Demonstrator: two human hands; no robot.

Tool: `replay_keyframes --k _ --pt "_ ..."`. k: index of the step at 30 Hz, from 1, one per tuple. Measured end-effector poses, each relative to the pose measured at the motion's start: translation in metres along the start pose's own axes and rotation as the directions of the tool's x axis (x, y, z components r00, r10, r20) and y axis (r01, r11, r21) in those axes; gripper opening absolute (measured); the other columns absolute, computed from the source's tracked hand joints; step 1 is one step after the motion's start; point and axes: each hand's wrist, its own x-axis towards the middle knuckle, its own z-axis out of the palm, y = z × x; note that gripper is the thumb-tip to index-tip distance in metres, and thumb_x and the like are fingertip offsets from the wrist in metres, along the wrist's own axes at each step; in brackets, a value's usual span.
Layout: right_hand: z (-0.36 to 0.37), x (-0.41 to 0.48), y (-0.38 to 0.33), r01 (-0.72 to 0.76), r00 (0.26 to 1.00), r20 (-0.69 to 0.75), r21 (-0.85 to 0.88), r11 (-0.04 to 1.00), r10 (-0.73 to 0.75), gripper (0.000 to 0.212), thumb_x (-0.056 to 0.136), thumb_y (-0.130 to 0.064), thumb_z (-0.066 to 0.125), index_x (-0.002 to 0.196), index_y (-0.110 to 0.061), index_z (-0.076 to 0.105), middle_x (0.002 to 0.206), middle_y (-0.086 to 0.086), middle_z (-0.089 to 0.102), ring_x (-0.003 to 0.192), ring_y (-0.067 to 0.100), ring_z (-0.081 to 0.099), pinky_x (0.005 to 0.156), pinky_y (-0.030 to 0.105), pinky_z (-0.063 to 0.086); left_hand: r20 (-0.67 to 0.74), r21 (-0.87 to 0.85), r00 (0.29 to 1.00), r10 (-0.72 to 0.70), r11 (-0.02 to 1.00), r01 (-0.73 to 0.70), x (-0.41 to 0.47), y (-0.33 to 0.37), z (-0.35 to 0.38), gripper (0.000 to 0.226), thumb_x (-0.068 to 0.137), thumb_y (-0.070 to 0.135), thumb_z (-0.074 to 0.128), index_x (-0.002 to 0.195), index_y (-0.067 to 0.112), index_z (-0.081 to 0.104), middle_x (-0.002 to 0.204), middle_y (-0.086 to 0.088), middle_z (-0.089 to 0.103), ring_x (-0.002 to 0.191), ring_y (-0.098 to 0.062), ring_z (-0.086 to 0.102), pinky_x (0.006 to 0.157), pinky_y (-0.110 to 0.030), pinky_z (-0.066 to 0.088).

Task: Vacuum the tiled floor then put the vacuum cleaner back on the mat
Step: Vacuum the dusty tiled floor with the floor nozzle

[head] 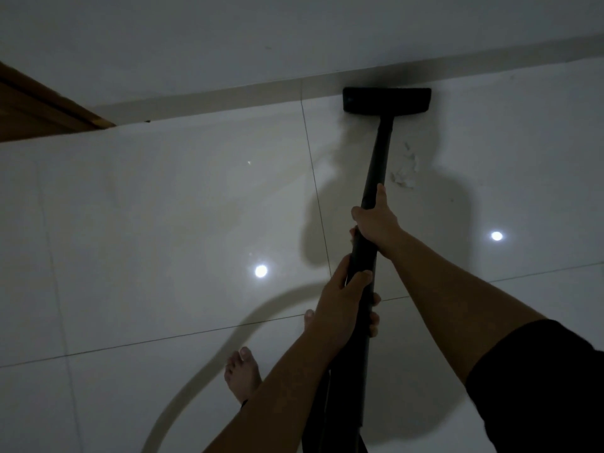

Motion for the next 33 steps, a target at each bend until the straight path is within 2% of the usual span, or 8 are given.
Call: replay_keyframes --k 13,22,33 --pt "-0.023 0.028 -0.014 -0.044 0.999 -0.013 -0.027 0.999 0.043 0.081 0.096 -0.010 0.047 0.153 -0.036 -0.003 0.126 0.022 0.054 0.059 0.017 0.056 0.050 0.027 0.049 0.080 -0.137 0.996 -0.037 0.989 0.047 0.026 0.011 0.023 0.028 0.098 0.017 0.040 0.123 0.025 0.050 0.066 -0.007 0.047 0.041 -0.013 0.044 0.040 -0.020 0.040" --pt "-0.023 0.027 -0.018 -0.033 0.999 -0.021 -0.050 0.998 0.032 0.080 0.096 -0.008 0.046 0.154 -0.034 -0.003 0.132 0.021 0.049 0.062 0.017 0.055 0.048 0.024 0.045 0.110 -0.175 0.993 -0.043 0.983 0.062 0.028 0.015 0.022 0.027 0.099 0.017 0.038 0.123 0.024 0.048 0.066 -0.007 0.046 0.039 -0.012 0.043 0.039 -0.017 0.039" --pt "-0.025 0.000 -0.008 -0.014 0.997 -0.082 -0.027 1.000 0.012 0.078 0.096 -0.012 0.046 0.155 -0.031 -0.002 0.130 0.020 0.053 0.059 0.014 0.055 0.048 0.022 0.045 0.119 -0.021 0.993 -0.015 1.000 0.017 0.005 0.010 0.017 0.032 0.099 0.016 0.039 0.128 0.024 0.046 0.067 -0.008 0.046 0.043 -0.013 0.044 0.041 -0.020 0.040"
